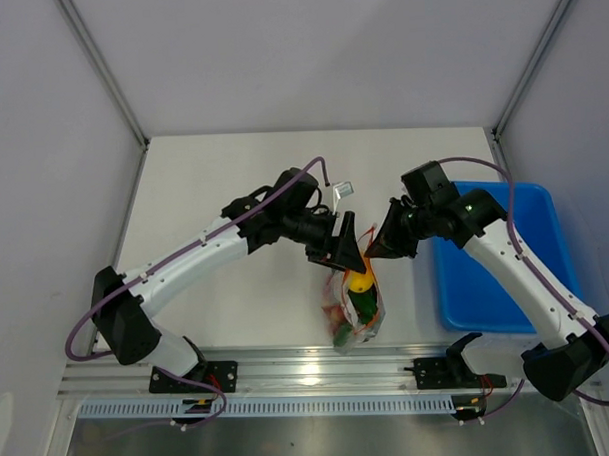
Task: Place the food in the zip-top bag and seal the zipper
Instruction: Adjust the zipper food storage bag at the center of the board.
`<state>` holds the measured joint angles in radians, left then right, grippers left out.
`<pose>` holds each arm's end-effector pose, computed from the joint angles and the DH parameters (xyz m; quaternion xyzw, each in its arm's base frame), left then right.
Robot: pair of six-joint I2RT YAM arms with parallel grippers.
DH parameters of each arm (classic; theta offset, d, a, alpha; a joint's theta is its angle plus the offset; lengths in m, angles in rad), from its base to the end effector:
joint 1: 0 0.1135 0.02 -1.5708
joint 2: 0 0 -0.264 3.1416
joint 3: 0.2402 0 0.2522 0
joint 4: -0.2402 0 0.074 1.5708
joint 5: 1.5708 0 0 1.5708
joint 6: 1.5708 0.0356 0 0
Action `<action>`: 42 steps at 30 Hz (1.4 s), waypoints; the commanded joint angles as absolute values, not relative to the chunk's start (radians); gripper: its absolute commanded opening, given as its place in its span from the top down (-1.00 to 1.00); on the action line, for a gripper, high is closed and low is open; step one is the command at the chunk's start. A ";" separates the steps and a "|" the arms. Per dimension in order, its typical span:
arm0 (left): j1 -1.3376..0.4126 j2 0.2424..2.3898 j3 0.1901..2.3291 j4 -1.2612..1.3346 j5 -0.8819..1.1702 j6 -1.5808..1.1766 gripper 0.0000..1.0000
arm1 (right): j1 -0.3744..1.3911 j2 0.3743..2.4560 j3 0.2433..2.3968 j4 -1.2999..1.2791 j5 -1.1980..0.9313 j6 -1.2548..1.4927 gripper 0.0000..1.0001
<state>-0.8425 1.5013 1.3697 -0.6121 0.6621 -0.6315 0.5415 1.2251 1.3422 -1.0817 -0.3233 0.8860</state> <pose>0.2017 -0.2590 0.3351 0.2211 0.8474 -0.4758 0.0814 0.1897 0.1273 0.3615 0.1141 0.9363 0.3090 0.1221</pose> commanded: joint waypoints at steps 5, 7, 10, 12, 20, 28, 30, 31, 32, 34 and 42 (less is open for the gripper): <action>-0.879 1.483 1.506 -0.693 0.574 -0.631 -0.63 | 0.552 1.232 1.402 -1.129 -0.236 1.005 1.00; -0.899 1.488 1.540 -0.735 0.514 -0.624 -0.65 | 0.566 1.230 1.422 -1.131 -0.201 1.049 1.00; -0.925 1.489 1.563 -0.758 0.451 -0.637 -0.68 | 0.598 1.238 1.442 -1.123 -0.170 1.110 1.00; -0.946 1.496 1.580 -0.770 0.425 -0.635 -0.68 | 0.617 1.236 1.439 -1.106 -0.144 1.150 1.00; -1.012 1.509 1.592 -0.821 0.276 -0.606 -0.67 | 0.684 1.197 1.394 -1.085 -0.083 1.316 1.00; -1.043 1.508 1.571 -0.861 0.141 -0.618 -0.49 | 0.706 1.166 1.376 -1.098 -0.035 1.419 1.00; -1.048 1.509 1.572 -0.859 0.132 -0.627 -0.41 | 0.718 1.163 1.374 -1.104 -0.017 1.454 1.00; -1.049 1.512 1.574 -0.858 0.130 -0.630 -0.34 | 0.722 1.163 1.374 -1.111 -0.008 1.465 1.00; -1.052 1.514 1.575 -0.854 0.126 -0.637 -0.33 | 0.727 1.163 1.373 -1.111 0.000 1.476 1.00; -1.054 1.520 1.582 -0.856 0.123 -0.638 -0.30 | 0.739 1.160 1.362 -1.104 0.000 1.503 1.00; -1.066 1.543 1.594 -0.876 0.123 -0.644 -0.16 | 0.761 1.141 1.328 -1.098 0.048 1.609 1.00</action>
